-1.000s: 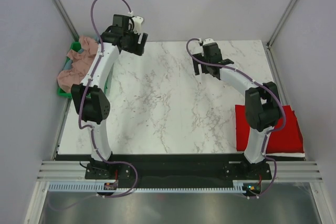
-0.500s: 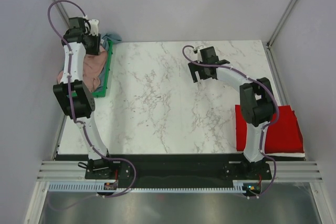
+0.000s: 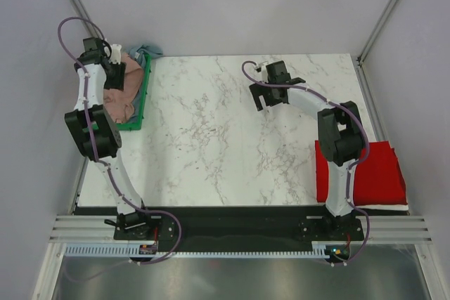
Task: Fold and stack the t-shirts
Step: Grab the tshirt from the pile, then move the tshirt to the center of the board
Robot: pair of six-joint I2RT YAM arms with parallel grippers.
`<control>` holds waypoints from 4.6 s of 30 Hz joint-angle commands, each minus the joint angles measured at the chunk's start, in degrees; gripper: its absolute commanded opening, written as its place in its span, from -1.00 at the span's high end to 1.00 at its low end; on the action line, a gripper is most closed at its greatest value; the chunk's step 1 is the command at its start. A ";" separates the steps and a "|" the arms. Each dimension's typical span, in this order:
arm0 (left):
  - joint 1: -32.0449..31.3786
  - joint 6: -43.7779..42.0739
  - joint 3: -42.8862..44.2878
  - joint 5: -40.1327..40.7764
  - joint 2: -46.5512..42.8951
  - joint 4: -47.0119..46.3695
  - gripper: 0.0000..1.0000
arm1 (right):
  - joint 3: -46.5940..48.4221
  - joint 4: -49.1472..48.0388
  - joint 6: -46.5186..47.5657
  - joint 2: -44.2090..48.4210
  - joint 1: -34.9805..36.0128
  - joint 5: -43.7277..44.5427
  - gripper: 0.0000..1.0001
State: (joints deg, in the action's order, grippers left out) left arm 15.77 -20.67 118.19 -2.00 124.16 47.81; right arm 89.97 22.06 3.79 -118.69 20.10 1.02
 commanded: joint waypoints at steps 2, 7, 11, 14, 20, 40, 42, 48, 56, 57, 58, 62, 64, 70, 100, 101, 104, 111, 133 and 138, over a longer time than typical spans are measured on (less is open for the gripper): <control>0.58 -3.41 -7.43 1.21 -14.61 0.70 -0.25 | 2.75 1.84 2.09 0.04 0.03 -2.41 -0.96; 2.94 -6.49 -17.11 -0.54 -21.58 5.27 -0.17 | 3.63 2.81 2.01 -1.10 0.12 -5.93 -0.96; 4.88 -8.86 -20.10 -1.52 -22.47 7.38 -0.08 | 4.33 3.42 1.31 -2.85 0.12 -8.31 -0.96; 5.50 -9.92 -21.68 -1.25 -21.16 7.38 -0.08 | 4.51 3.60 1.13 -3.03 0.12 -9.19 -0.96; 4.54 -8.78 -20.63 -3.36 -17.90 7.56 -0.08 | 4.68 4.74 2.36 -3.30 0.03 -9.10 -0.96; 0.93 -11.33 -21.95 3.13 -12.54 7.21 0.03 | 4.95 4.74 1.66 -4.79 -0.85 -10.07 -0.96; 0.93 -11.24 -21.86 3.23 -12.10 6.95 0.03 | 5.38 4.74 1.57 -4.97 -0.76 -10.24 -0.96; 0.84 -11.06 -19.41 3.93 -9.38 6.77 0.09 | 5.65 4.83 1.66 -5.32 -0.94 -10.33 -0.96; 0.84 -9.66 -15.98 2.97 -9.63 6.68 0.95 | 4.86 4.83 0.95 -4.09 -0.94 -10.86 -0.96; 0.84 -9.66 -15.80 2.79 -10.51 6.59 0.95 | 4.77 4.83 0.87 -4.00 -0.85 -11.30 -0.96; 0.84 -9.31 -15.54 2.62 -11.12 6.51 0.95 | 4.77 4.83 0.87 -3.83 -0.85 -11.91 -0.96; 0.84 -7.73 -9.15 -0.98 -15.08 6.33 0.95 | 6.09 4.83 2.78 -1.81 -0.67 -11.04 -0.96; 0.84 -7.02 -6.15 -3.17 -16.83 6.15 0.95 | 6.53 4.13 4.81 0.81 -0.15 -7.72 -0.96; 0.84 -6.41 2.91 -9.50 -20.26 5.72 0.95 | 4.86 -1.49 12.29 7.42 2.31 0.55 -0.96; -27.01 -10.10 24.54 -7.85 -27.65 -18.97 0.95 | 5.48 -1.59 8.25 19.02 4.95 3.38 -0.96; -28.67 -10.10 24.72 -7.41 -28.09 -19.85 0.95 | 4.61 -1.76 8.42 19.46 4.95 3.47 -0.96; -31.75 -10.53 25.68 -6.35 -29.23 -21.18 0.95 | 2.58 -1.94 9.13 21.04 4.86 4.87 -0.96; -33.96 -10.71 23.05 -6.44 -33.28 -20.92 0.95 | -0.76 -2.11 8.86 24.65 4.60 4.26 -0.96; -35.81 0.54 -7.28 -5.24 -24.62 -22.40 0.95 | -18.51 13.69 24.94 43.28 11.59 -17.18 -0.80; -30.11 4.32 -1.66 -2.83 -16.06 -22.15 0.96 | -25.36 12.85 33.47 44.61 26.11 -14.12 -0.70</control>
State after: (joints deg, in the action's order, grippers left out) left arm -18.31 -21.06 111.18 -8.64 106.94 29.47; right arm 67.77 33.36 30.63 -74.46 40.58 -10.68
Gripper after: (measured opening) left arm 0.036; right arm 0.859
